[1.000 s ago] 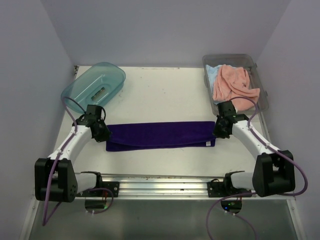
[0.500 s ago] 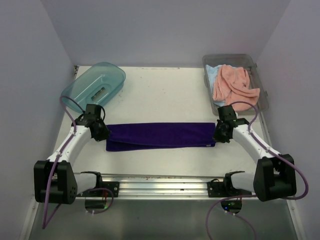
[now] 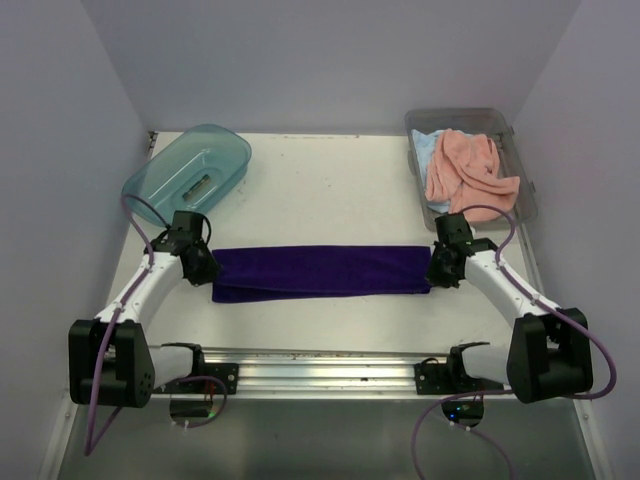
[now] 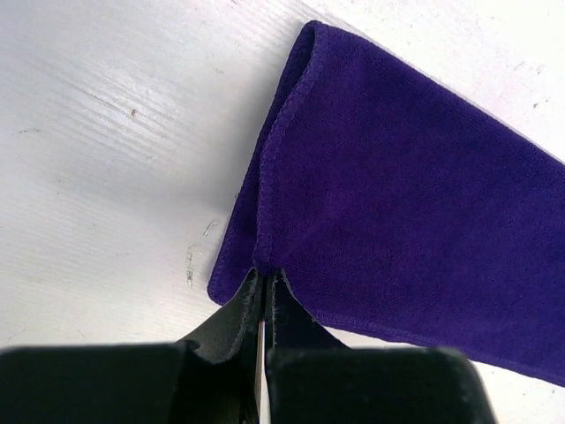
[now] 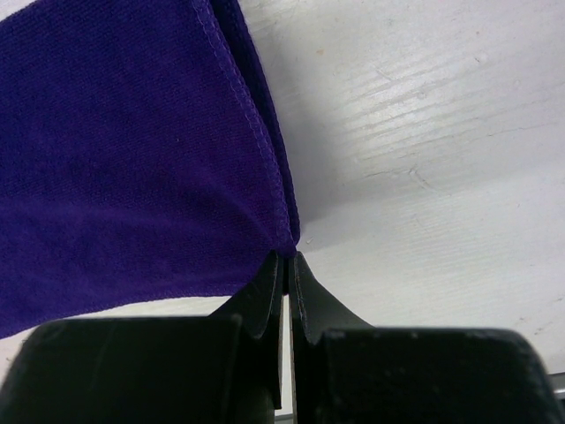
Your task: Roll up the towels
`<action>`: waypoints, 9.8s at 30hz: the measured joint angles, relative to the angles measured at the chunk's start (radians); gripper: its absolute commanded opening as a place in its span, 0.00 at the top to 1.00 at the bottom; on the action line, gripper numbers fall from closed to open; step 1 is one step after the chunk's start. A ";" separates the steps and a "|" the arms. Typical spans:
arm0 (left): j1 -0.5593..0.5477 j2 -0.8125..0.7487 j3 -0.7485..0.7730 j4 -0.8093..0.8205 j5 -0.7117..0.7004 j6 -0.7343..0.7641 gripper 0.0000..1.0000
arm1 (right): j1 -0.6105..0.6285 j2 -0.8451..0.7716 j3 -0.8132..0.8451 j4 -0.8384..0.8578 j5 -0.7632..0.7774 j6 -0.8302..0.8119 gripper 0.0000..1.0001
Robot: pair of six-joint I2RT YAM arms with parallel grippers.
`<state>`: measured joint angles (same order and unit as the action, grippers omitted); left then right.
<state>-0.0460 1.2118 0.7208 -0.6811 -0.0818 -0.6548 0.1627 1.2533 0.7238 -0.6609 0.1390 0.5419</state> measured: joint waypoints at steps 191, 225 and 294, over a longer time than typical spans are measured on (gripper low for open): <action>-0.415 0.406 0.269 0.004 0.048 -0.099 0.55 | 0.200 -0.093 0.445 -0.196 0.248 -0.026 1.00; -0.255 0.364 0.119 0.118 0.163 -0.048 0.95 | 0.863 0.702 1.012 -0.100 0.209 0.108 1.00; -0.367 0.492 0.285 0.146 0.164 0.021 0.83 | 0.373 0.584 0.448 0.148 -0.084 0.055 0.99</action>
<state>-0.4133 1.7035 1.0058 -0.5350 0.0826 -0.6338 0.5362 1.8374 1.1721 -0.5125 0.0551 0.5972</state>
